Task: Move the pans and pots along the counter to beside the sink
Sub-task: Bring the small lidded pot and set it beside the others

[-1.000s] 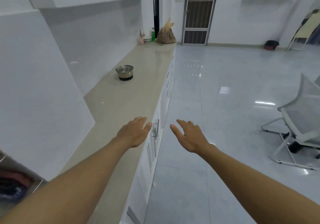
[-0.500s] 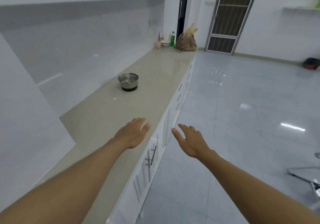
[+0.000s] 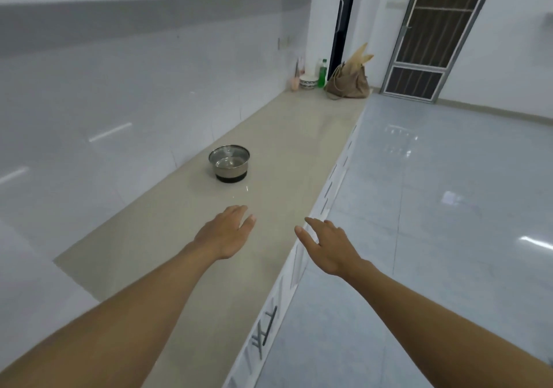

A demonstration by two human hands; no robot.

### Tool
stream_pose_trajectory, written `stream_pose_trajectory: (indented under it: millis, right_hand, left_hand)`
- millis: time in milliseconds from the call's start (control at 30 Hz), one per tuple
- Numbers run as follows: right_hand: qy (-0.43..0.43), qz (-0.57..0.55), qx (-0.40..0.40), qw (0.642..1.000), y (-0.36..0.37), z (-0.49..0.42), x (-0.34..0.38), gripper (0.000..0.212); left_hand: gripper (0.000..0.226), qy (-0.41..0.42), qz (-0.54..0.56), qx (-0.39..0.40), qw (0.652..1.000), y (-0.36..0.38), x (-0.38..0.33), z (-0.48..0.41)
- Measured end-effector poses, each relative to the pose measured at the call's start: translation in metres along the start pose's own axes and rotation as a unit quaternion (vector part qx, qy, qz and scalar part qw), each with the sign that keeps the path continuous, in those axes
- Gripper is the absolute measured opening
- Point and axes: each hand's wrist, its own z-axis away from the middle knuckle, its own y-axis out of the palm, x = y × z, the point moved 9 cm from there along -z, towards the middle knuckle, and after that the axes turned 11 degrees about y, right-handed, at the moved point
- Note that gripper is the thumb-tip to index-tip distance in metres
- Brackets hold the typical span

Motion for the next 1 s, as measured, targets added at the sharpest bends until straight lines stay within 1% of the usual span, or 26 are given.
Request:
stream_pose_trajectory:
  millis: [67, 200, 300, 533, 733, 867, 1000]
  right_hand:
    - [0.003, 0.004, 0.004, 1.000, -0.003, -0.027, 0.007, 0.078]
    - [-0.007, -0.002, 0.002, 1.000, -0.007, -0.077, 0.023, 0.076]
    - [-0.016, 0.002, 0.011, 1.000, -0.005, -0.110, 0.035, 0.076]
    - [-0.048, 0.001, 0.034, 0.998, 0.002, -0.197, 0.059, 0.074]
    - [-0.080, 0.002, 0.091, 0.993, 0.027, -0.277, 0.071, 0.074]
    - [-0.096, 0.010, 0.113, 0.989, 0.039, -0.331, 0.079, 0.073]
    - [-0.109, 0.018, 0.144, 0.983, 0.060, -0.377, 0.090, 0.071]
  left_hand:
    - [0.063, -0.006, -0.002, 0.009, 1.000, -0.006, 0.012, -0.024]
    - [0.060, -0.020, 0.001, -0.005, 1.000, -0.024, 0.035, -0.066]
    - [0.058, -0.029, -0.004, -0.001, 1.000, -0.029, 0.048, -0.089]
    - [0.058, -0.080, 0.001, -0.015, 0.997, -0.036, 0.085, -0.144]
    - [0.059, -0.151, 0.030, -0.035, 0.988, -0.031, 0.123, -0.202]
    - [0.049, -0.174, 0.034, -0.046, 0.983, -0.026, 0.147, -0.240]
    - [0.053, -0.216, 0.044, -0.064, 0.973, -0.023, 0.175, -0.268]
